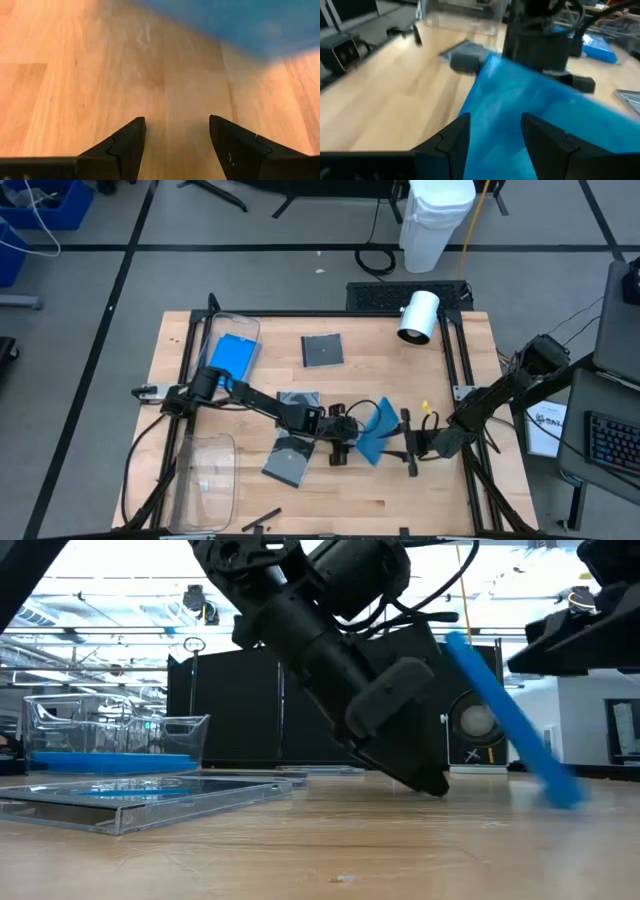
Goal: Pick & place jewel cases by type
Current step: Put the blue CD case into the top transparent bin
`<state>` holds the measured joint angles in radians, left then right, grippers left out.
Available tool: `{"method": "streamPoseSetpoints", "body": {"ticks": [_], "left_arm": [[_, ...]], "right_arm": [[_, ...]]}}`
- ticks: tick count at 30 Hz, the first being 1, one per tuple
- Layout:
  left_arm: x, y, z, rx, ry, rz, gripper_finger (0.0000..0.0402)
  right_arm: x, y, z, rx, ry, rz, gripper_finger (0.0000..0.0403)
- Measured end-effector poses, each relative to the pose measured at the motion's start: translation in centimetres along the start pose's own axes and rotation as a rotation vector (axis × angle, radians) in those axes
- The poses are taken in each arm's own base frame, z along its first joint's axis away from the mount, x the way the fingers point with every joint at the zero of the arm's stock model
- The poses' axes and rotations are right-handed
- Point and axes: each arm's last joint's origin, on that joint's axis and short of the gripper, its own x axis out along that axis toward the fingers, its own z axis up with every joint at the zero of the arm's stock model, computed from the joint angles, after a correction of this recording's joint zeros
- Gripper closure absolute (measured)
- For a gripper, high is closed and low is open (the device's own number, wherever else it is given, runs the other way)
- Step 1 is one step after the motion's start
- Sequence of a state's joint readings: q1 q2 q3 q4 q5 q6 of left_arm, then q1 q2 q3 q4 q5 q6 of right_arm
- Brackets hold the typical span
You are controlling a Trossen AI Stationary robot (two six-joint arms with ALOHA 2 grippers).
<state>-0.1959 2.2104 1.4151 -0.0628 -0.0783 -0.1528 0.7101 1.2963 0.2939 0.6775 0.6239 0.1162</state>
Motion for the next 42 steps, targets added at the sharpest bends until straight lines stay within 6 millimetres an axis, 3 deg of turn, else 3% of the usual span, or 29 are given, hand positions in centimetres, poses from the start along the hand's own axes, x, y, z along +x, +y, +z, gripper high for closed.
{"method": "streamPoseSetpoints", "body": {"ticks": [12,21,32,42], "left_arm": [[-0.1,0.1,-0.2,-0.005,0.024,0.021,0.0179],[0.1,0.2,0.7,-0.091,-0.086,0.021,0.0179],[0.8,-0.2,1.1,-0.067,-0.190,0.008,0.0179],[2.0,-0.2,0.5,-0.054,-0.197,0.026,0.0179]], "right_arm": [[-0.3,0.0,-0.8,-0.006,0.061,-0.001,0.0234],[-3.0,-1.2,-3.2,0.120,0.400,-0.048,0.0234],[-5.9,-2.2,-0.1,0.286,0.841,-0.097,0.0234],[-6.3,-2.6,-3.6,0.345,1.009,-0.132,0.0234]]}}
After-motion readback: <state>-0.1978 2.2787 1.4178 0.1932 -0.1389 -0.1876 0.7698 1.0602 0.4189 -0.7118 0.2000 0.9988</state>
